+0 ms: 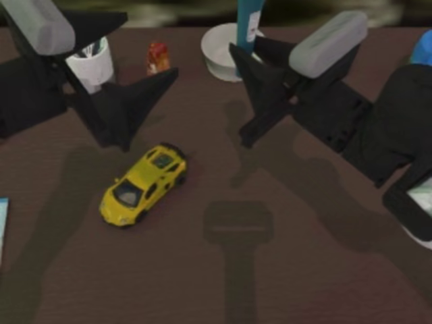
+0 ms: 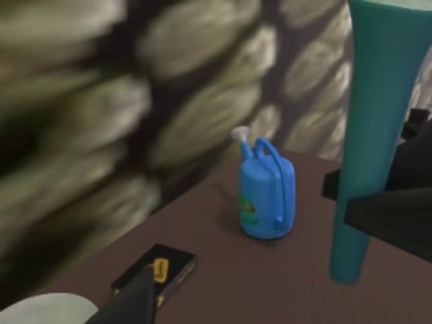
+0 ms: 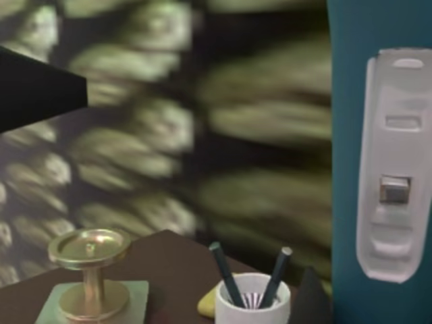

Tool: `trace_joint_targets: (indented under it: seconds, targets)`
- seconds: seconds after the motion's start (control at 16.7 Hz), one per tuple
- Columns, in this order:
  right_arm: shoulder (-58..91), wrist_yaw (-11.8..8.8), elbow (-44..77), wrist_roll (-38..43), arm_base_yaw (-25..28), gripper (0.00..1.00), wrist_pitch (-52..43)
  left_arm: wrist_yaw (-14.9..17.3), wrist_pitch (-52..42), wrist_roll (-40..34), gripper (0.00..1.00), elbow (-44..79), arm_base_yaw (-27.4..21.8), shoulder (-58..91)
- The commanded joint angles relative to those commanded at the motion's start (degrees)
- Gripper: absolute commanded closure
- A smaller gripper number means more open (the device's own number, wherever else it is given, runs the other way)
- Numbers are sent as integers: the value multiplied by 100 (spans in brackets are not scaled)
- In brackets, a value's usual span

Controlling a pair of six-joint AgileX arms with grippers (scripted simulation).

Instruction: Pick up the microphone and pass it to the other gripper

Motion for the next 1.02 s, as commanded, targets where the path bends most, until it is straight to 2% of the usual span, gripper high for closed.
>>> trace_joint_targets:
  seconds: [0.12,0.24,0.6,0.78,1.02]
  targets:
    - [0,0,0,0,0,100,0,305,186,49,0,308,-107,449]
    - [0,0,0,0,0,100,0,461,286,79,0,470,-163,674]
    - [0,0,0,0,0,100,0,456,289,78,0,478,-154,693]
    - [0,0,0,0,0,100,0,228,377,68,0,771,-423,1047]
    - [0,0,0,0,0,100,0,-335,570,39,0,1431,-1001,1872]
